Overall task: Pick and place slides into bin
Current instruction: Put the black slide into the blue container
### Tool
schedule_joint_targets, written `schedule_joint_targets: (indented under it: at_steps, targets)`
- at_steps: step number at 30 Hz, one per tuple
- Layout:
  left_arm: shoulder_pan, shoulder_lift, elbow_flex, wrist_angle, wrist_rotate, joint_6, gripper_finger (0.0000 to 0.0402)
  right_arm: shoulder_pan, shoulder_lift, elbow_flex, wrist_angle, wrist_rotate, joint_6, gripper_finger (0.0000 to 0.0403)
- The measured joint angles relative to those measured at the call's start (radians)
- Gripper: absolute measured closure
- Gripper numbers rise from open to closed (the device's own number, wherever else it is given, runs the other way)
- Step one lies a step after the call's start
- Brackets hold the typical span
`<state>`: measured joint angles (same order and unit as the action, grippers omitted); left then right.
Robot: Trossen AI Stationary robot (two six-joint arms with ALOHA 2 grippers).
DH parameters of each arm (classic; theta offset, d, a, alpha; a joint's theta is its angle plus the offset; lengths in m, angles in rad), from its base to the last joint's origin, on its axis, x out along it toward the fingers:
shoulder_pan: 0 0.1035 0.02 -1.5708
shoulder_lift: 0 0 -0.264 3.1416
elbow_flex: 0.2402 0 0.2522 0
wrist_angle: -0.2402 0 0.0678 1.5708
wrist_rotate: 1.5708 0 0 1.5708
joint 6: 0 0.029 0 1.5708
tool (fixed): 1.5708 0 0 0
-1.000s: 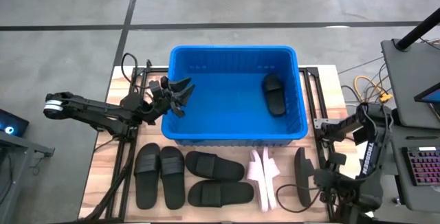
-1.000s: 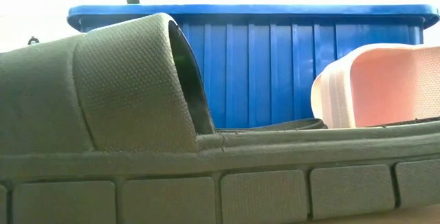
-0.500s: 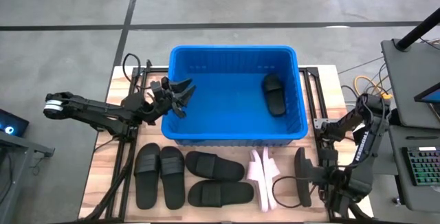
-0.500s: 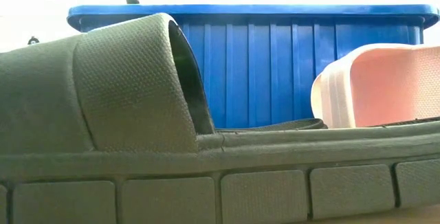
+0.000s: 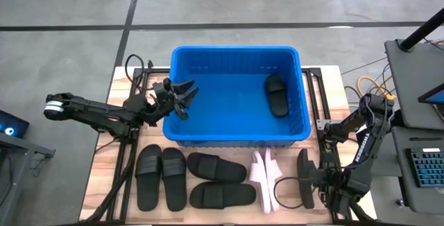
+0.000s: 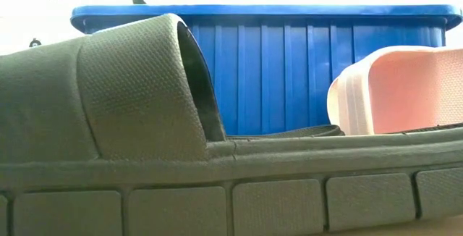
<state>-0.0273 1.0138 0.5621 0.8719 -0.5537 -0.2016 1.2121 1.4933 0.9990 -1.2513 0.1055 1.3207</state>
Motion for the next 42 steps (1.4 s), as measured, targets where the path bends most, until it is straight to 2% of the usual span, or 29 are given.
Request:
schedule_joint_targets:
  at_steps: [6,11,14,17,25,26,33,42]
  targets:
    - [0.000,0.000,0.000,0.000,0.000,0.000,0.0217,0.000,0.000,-0.035,0.015,0.004,0.067,0.0183]
    - [0.000,0.000,0.000,0.001,0.000,0.000,0.0217,-0.004,0.000,-0.038,0.054,0.057,0.084,0.0185]
    - [0.000,0.000,0.000,0.001,0.000,0.000,0.0217,-0.011,0.000,-0.039,0.056,0.084,0.111,0.0201]
    - [0.000,0.000,0.000,0.000,0.000,0.000,0.0217,-0.011,0.000,-0.041,0.054,0.089,0.120,0.0235]
    - [0.000,0.000,0.000,0.001,0.000,0.000,0.0217,-0.011,0.000,-0.033,0.053,0.086,0.120,0.0376]
    - [0.000,0.000,0.000,0.001,0.000,-0.001,0.0217,-0.011,-0.001,-0.029,0.050,0.087,0.117,0.0383]
    - [0.000,0.000,-0.001,0.001,0.000,-0.001,0.0217,-0.011,-0.002,0.033,0.019,0.088,0.117,0.0390]
    - [0.000,0.000,-0.001,0.002,0.000,-0.002,0.0217,-0.013,-0.004,0.229,-0.192,0.108,0.119,0.0390]
